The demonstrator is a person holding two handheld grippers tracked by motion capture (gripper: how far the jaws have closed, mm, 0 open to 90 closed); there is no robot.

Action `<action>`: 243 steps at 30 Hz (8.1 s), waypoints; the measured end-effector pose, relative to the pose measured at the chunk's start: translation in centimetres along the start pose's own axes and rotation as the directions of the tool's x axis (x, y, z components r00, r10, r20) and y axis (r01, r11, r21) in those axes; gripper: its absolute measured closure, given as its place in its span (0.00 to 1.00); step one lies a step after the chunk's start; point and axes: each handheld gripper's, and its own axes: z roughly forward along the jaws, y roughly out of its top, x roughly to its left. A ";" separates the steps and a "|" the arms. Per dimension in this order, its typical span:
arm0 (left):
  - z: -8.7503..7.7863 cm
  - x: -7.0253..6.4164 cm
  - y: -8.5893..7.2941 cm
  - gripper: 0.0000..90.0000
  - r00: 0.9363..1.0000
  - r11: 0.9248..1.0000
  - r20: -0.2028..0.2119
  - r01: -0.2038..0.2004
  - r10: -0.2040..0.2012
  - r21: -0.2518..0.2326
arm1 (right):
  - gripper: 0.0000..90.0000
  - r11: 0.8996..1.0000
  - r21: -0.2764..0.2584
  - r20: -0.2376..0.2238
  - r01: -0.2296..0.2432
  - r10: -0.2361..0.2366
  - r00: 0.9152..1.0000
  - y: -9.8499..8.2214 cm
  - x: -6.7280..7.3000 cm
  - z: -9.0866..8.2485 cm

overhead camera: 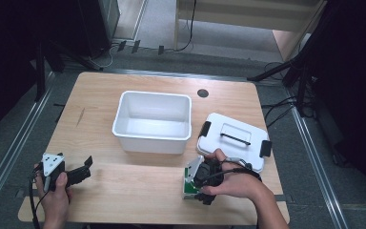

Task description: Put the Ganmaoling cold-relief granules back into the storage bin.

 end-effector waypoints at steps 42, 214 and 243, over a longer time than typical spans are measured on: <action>0.0 0.0 0.0 0.00 1.000 1.000 0.001 0.002 -0.002 0.002 | 0.17 0.999 -0.003 0.038 -0.053 0.053 0.998 -1.3 -7.8 -7.7; 0.0 0.2 0.0 0.00 1.000 1.000 0.020 0.014 -0.014 -0.001 | 0.15 0.995 0.098 0.027 -0.012 0.010 1.000 10.2 -18.2 -1.0; 0.0 0.1 0.0 0.00 1.000 1.000 0.018 0.008 -0.008 0.006 | 0.00 0.982 -0.052 0.135 -0.179 0.184 0.973 4.3 -17.2 -9.1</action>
